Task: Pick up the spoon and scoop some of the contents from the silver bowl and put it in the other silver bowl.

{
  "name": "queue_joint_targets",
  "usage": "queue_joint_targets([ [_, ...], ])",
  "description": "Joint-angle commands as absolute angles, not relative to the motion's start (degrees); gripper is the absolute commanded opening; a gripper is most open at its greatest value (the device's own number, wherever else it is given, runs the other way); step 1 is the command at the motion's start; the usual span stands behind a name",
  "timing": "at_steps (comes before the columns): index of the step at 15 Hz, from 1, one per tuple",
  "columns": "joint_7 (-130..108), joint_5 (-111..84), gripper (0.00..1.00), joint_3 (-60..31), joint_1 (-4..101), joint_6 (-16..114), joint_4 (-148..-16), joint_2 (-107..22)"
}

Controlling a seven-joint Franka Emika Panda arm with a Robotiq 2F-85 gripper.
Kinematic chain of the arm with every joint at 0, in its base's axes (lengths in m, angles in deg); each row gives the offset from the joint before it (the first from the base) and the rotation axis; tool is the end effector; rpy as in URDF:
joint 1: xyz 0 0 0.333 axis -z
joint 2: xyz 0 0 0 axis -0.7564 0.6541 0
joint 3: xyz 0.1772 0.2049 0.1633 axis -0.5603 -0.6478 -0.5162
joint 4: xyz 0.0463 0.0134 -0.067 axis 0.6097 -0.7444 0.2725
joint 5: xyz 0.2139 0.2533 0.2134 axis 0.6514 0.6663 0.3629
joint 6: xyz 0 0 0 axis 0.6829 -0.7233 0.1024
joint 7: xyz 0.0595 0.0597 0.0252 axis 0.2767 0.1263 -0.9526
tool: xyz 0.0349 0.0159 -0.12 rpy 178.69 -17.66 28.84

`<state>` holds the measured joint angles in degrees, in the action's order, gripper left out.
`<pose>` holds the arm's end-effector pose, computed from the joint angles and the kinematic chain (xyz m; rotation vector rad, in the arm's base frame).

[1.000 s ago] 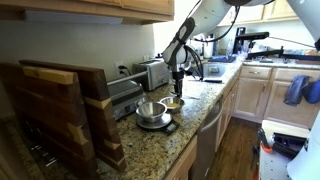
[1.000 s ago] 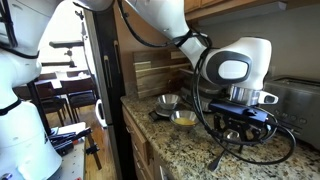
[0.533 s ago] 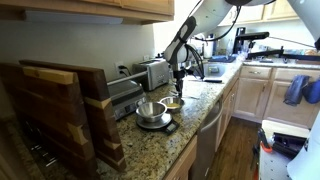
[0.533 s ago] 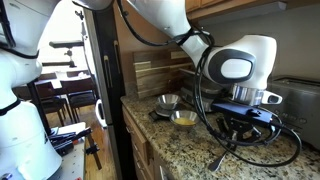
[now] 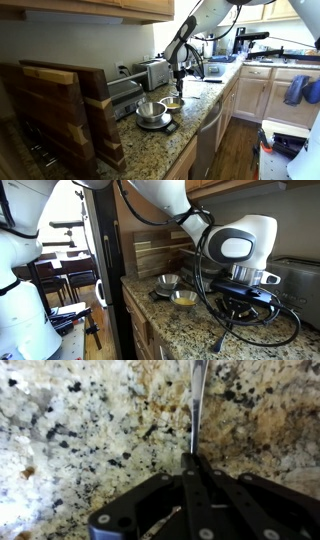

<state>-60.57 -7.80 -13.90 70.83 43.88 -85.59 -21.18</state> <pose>0.6063 -0.2927 0.1952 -3.0700 -0.4754 0.1050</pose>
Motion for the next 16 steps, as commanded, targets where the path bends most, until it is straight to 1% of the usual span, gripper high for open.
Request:
queue_joint_targets([
  [1,-60.9,-8.4,0.06,-14.3,71.0,41.1,-89.7,-26.2],
  [10,-57.5,-17.5,0.06,-12.6,65.4,36.7,-96.5,-36.3],
  [16,-51.6,-27.6,0.06,-13.2,59.0,29.2,-101.8,-42.5],
])
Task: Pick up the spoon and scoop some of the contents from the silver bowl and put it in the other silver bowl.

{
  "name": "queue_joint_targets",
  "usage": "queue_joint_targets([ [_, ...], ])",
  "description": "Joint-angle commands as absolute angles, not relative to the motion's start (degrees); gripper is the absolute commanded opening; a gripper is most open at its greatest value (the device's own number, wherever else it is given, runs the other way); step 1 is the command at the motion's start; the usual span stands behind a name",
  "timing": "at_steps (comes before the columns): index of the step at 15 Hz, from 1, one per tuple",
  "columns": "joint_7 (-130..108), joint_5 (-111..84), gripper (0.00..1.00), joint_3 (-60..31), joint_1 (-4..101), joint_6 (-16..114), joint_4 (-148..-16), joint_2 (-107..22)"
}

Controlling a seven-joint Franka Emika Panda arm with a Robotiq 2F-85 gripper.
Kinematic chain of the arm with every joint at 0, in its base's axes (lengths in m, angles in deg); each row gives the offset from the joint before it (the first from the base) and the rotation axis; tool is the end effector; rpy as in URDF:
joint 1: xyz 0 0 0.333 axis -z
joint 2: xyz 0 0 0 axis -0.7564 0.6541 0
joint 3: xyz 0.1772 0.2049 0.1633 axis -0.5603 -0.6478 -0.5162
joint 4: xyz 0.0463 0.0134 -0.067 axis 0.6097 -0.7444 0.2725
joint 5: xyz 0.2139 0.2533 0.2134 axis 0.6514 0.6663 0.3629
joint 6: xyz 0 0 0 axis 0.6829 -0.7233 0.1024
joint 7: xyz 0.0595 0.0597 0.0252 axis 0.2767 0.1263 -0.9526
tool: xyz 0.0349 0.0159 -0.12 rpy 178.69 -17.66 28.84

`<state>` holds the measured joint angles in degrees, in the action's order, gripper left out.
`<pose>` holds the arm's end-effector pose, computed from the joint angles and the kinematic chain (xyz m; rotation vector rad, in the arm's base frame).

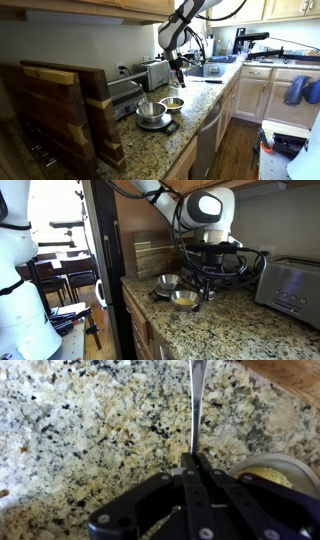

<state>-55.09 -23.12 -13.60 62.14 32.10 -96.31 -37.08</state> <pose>0.5773 -0.2008 0.2830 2.9242 0.7441 -0.4116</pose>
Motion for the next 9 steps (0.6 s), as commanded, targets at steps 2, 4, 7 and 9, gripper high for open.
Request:
queue_joint_targets([
  [2,-50.6,-30.0,0.06,-13.9,57.2,26.4,-103.3,-43.7],
  [4,-50.3,-31.8,0.06,-14.7,55.6,24.3,-104.5,-44.2],
  [7,-49.9,-33.5,0.06,-15.7,54.1,22.8,-105.6,-43.6],
  [9,-50.5,-32.6,0.04,-16.3,54.1,23.3,-105.9,-43.8],
])
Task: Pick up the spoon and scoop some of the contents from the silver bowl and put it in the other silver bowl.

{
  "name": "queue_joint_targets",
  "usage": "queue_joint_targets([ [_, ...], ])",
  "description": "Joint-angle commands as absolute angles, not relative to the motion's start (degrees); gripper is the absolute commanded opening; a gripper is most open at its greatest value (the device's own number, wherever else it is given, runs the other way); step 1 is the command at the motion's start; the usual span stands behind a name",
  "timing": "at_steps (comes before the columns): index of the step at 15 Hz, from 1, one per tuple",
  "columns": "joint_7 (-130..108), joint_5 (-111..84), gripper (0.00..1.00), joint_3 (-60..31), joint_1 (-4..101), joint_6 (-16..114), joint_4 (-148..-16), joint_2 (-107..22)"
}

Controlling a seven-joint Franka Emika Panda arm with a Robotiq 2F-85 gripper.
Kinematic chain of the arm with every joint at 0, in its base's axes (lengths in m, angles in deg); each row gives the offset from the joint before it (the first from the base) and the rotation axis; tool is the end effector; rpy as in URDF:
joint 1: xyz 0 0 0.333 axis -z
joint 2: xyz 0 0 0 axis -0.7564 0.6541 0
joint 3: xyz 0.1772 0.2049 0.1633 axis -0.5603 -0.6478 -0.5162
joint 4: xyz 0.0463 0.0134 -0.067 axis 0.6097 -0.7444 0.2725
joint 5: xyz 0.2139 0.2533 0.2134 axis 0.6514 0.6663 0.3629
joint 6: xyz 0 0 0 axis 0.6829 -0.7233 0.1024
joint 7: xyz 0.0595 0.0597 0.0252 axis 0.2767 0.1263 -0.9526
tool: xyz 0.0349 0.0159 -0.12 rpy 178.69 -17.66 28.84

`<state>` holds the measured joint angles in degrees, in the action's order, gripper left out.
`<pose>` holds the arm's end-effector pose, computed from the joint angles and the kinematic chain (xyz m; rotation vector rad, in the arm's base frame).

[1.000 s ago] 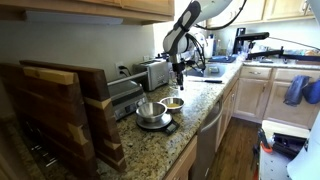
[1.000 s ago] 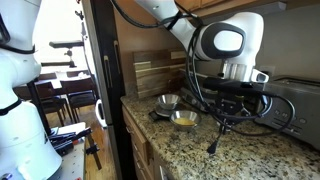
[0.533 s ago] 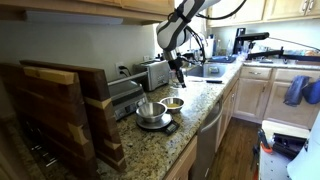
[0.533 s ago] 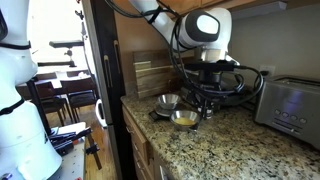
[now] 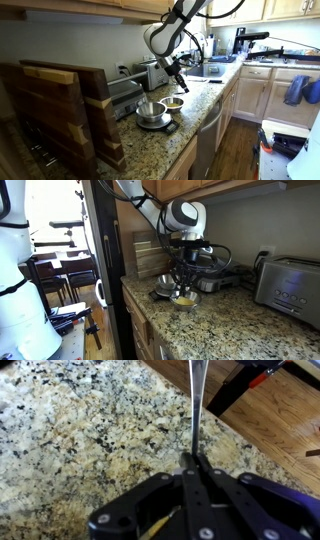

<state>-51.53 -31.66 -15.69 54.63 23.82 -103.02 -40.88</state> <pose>0.5478 -0.1126 0.2707 2.7317 0.9523 -0.7106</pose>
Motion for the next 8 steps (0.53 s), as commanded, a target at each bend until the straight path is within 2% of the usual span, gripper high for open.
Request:
queue_joint_targets([
  [1,-51.1,-31.6,0.04,-16.5,54.4,23.6,-105.8,-44.1],
  [8,-51.6,-30.3,0.06,-16.5,54.9,23.8,-103.2,-42.0],
])
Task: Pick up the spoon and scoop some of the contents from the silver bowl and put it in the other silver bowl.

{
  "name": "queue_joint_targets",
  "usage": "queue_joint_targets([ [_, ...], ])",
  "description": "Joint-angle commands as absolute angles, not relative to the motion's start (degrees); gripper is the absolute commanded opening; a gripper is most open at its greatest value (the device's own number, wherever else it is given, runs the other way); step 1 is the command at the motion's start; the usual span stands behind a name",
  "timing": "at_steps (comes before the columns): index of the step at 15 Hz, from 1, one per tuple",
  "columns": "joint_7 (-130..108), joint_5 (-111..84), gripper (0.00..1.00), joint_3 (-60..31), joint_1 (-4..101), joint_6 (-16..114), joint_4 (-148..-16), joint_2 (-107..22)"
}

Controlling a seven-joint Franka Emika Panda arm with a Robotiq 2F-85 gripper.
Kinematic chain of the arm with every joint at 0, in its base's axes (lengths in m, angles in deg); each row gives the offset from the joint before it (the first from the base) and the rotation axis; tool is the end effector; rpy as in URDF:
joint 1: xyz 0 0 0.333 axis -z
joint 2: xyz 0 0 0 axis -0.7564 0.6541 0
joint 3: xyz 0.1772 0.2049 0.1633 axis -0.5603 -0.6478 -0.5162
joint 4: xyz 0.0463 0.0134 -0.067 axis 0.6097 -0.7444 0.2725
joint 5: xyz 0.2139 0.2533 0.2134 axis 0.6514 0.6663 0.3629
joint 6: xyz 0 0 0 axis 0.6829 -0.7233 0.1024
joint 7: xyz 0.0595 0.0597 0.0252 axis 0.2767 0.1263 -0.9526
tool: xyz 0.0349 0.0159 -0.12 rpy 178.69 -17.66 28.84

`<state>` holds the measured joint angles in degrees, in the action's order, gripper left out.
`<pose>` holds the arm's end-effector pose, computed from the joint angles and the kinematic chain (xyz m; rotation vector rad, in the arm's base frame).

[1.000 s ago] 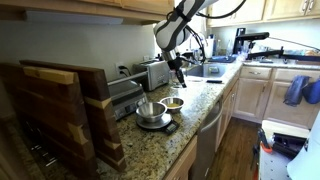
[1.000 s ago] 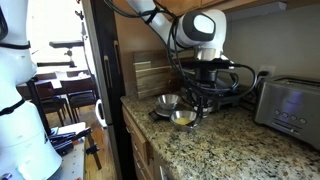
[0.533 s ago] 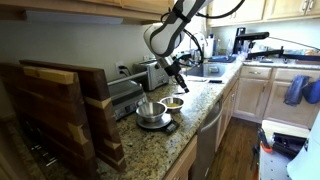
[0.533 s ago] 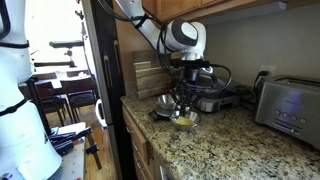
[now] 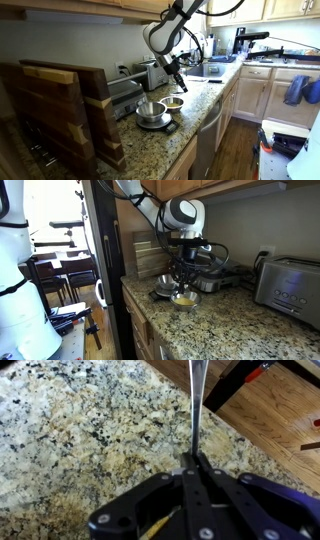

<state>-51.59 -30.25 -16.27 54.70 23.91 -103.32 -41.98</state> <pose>0.5481 -0.1055 0.2787 2.7555 0.9528 -0.6795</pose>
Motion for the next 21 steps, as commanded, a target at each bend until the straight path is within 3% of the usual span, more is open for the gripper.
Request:
queue_joint_targets([
  [1,-51.6,-30.3,0.06,-16.5,54.9,23.8,-103.2,-42.0],
  [15,-50.8,-49.5,0.03,-18.5,47.9,12.9,-99.9,-37.2],
  [21,-50.1,-57.2,0.03,-19.8,47.6,14.2,-101.1,-34.7],
])
